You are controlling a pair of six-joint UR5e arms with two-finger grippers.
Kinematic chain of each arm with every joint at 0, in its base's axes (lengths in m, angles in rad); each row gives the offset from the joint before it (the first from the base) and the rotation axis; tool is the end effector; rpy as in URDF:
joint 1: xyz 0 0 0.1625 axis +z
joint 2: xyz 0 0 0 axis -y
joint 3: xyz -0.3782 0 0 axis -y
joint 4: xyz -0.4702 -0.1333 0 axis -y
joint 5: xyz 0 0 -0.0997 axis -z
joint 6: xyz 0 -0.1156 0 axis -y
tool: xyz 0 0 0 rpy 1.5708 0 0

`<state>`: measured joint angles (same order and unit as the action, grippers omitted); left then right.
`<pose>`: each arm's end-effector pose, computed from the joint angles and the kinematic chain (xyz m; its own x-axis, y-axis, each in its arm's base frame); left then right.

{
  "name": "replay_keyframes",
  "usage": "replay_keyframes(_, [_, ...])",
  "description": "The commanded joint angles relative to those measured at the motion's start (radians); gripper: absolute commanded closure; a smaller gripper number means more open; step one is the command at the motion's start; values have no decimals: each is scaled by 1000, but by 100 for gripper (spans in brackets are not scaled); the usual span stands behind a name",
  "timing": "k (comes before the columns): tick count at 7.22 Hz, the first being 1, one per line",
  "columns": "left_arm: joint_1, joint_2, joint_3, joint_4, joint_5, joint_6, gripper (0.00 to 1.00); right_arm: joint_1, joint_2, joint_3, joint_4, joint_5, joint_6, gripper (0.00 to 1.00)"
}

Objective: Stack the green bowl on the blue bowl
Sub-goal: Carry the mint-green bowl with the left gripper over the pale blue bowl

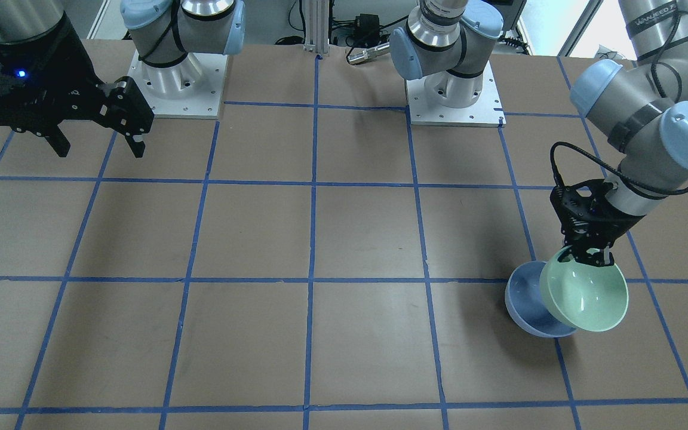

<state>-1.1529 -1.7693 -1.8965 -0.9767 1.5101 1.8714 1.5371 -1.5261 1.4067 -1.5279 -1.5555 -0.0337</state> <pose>0.1109 -0.5954 0.1898 -0.1161 0.9896 -0.0846 0.9929 0.1133 -0.0371 0.1150 -0.5962 0.4887 -0.9999 -0.0011 -0.0127 -0.0001 0.9970 -0.0769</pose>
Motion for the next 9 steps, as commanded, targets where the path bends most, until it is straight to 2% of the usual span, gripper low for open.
replay_keyframes(1, [-5, -27, -19, 24, -8, -79, 70, 0, 1, 0, 0, 0, 0, 0])
replay_keyframes(2, [-7, -25, -10, 10, 1, -166, 1, 0, 0, 0, 0, 0, 0, 0])
replay_keyframes(4, [-16, 36, 46, -87, 4, -274, 0, 0, 0, 0, 0, 0, 0, 0])
replay_keyframes(6, [-24, 117, 230, -476, -4, -478, 0, 0, 0, 0, 0, 0, 0, 0])
replay_keyframes(7, [-74, 151, 285, -599, 4, -589, 0, 0, 1, 0, 0, 0, -2, 0])
replay_keyframes(9, [-207, 204, 309, -648, 2, -1025, 0, 0, 0, 0, 0, 0, 0, 0])
